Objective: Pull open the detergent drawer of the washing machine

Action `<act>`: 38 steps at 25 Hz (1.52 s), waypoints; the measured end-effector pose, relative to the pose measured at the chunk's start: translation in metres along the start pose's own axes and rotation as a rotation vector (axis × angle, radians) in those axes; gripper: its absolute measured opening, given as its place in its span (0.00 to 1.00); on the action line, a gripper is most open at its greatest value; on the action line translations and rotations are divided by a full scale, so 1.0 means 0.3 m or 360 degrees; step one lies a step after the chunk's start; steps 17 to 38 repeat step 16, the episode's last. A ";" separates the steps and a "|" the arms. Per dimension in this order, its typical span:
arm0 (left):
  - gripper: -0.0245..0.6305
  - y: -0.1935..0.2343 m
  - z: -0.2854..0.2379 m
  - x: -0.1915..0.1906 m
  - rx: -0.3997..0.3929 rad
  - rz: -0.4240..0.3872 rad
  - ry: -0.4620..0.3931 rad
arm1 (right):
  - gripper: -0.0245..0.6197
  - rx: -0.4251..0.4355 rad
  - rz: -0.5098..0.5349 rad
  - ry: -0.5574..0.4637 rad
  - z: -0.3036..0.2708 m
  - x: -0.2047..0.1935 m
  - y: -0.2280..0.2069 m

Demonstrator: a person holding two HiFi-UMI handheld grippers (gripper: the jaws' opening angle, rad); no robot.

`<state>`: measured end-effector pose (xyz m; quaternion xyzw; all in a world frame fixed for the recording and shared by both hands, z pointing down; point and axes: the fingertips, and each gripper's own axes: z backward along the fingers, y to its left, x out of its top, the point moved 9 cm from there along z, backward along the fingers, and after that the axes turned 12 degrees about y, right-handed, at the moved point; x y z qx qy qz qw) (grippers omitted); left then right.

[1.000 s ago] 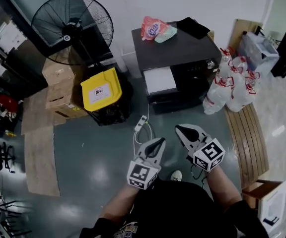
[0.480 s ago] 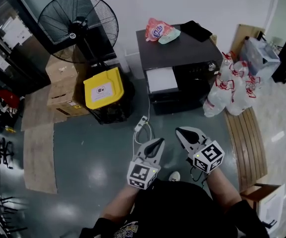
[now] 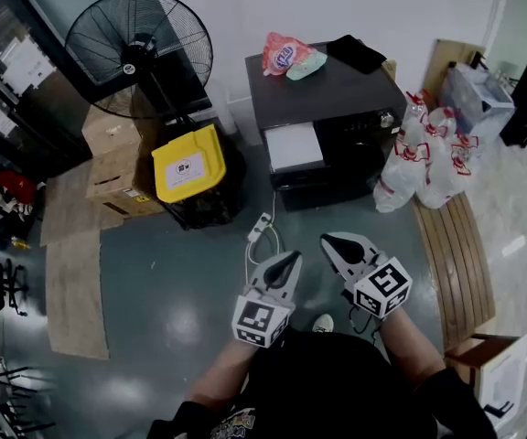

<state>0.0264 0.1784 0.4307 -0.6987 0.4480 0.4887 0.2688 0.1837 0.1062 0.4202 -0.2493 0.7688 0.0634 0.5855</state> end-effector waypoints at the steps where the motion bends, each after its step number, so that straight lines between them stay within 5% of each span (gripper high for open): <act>1: 0.05 -0.001 0.000 0.002 0.0000 -0.0001 -0.0004 | 0.04 0.0001 -0.0001 -0.0002 0.000 0.000 0.001; 38: 0.05 0.016 0.024 -0.017 0.0008 0.0036 -0.0016 | 0.04 0.0012 0.0003 0.0013 -0.011 0.007 0.035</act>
